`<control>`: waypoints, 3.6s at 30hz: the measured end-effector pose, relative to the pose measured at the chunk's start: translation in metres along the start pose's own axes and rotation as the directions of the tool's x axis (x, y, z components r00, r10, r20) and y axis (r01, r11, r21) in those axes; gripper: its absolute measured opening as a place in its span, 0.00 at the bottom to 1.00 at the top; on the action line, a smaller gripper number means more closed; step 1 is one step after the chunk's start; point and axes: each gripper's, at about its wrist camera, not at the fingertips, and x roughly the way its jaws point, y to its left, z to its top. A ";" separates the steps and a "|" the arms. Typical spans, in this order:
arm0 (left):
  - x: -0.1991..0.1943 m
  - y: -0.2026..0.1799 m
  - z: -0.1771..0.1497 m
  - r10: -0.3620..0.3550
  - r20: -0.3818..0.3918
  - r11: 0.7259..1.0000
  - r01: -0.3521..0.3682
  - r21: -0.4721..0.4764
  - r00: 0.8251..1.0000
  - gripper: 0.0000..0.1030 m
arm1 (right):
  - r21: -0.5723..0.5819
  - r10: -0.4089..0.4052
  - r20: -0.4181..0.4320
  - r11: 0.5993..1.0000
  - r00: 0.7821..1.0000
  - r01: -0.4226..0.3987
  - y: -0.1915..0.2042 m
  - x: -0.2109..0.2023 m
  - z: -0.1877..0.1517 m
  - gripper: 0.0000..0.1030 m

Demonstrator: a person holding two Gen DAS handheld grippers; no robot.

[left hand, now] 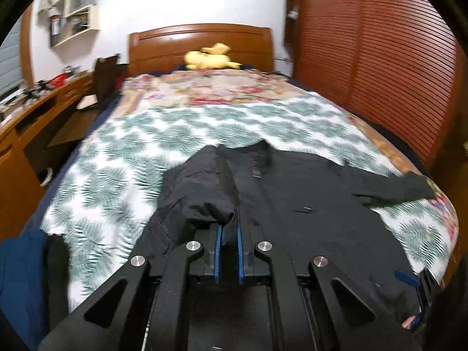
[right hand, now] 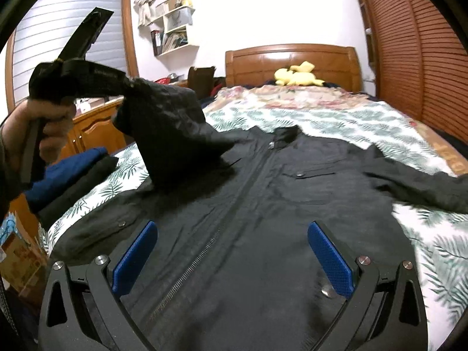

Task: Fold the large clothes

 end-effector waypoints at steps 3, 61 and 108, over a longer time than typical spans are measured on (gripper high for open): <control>0.006 -0.019 -0.012 -0.015 -0.030 0.999 0.016 0.035 0.999 0.09 | 0.003 -0.028 0.014 1.000 0.999 0.028 -0.006 -0.016 -0.008 0.99; -0.075 0.117 -0.157 0.086 0.170 0.989 -0.064 -0.129 0.982 0.75 | -0.212 -0.005 -0.211 0.976 0.977 -0.041 0.093 0.153 0.098 0.04; -0.054 0.052 -0.144 -0.015 0.162 0.999 0.021 -0.036 0.987 0.75 | -0.315 -0.180 -0.336 0.947 0.925 0.070 0.069 0.134 0.050 0.11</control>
